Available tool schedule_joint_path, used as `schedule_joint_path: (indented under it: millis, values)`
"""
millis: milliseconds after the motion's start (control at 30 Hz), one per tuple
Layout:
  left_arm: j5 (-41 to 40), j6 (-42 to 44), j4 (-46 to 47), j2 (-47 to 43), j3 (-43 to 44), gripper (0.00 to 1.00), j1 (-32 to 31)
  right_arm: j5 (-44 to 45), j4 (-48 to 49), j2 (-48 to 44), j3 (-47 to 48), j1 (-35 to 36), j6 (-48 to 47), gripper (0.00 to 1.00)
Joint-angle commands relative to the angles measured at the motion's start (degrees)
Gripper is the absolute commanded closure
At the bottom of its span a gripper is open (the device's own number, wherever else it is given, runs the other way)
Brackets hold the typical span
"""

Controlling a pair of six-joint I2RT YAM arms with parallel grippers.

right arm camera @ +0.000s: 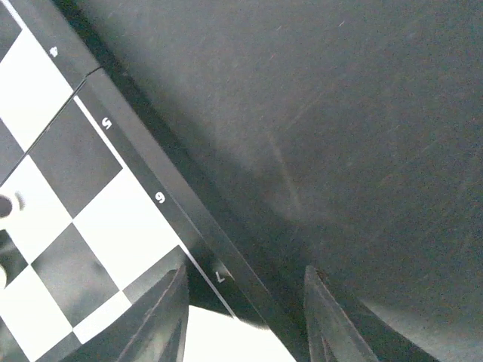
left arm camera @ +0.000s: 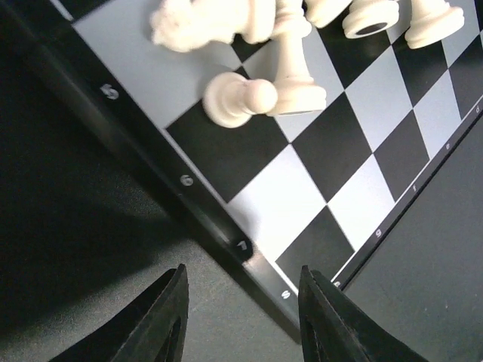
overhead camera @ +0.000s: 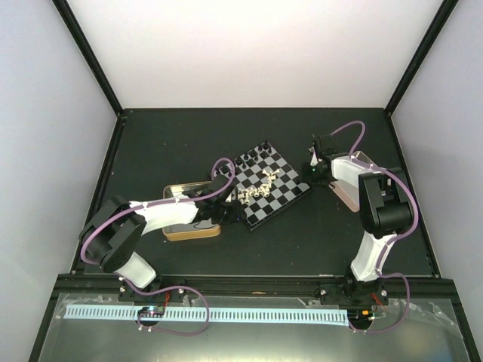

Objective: Set up the chess pieces on the board
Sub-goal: Adjust the chessboard at the center of the board.

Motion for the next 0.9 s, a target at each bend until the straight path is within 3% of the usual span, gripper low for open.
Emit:
schedule_joint_path:
  millis: [0, 367, 867]
  values:
    - [-1.7, -0.3, 0.8, 1.1, 1.1, 0.6, -0.5, -4.9, -1.9, -1.9, -3.8, 0.2, -0.1, 0.59]
    - [-4.4, -0.3, -0.2, 1.9, -1.4, 0.77, -1.7, -7.6, 0.0, -10.7, -14.8, 0.3, 2.6, 0.67]
    - [-6.8, -0.5, -3.2, -2.1, -6.9, 0.79, -3.8, -8.4, 3.3, -23.3, -31.7, 3.3, 10.2, 0.77]
